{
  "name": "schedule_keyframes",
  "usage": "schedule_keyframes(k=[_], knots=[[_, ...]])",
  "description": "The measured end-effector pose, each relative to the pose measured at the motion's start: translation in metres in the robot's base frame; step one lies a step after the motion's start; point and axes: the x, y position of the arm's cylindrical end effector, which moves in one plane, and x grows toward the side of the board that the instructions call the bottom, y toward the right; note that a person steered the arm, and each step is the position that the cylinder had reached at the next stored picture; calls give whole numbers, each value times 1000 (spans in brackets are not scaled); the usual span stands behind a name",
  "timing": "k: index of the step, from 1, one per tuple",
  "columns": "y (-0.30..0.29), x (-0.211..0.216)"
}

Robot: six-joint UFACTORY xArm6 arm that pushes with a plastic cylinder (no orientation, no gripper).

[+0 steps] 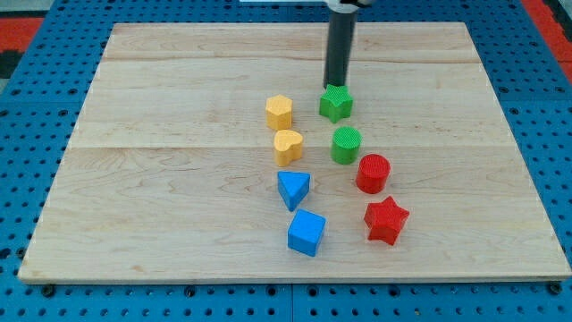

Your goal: Push the green star parallel to the yellow hexagon

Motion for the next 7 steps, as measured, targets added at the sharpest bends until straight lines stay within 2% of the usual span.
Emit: schedule_keyframes(k=[1,2,3,5,6,7], knots=[[-49,-6],[-22,24],[-2,32],[-1,61],[-25,70],[-9,103]])
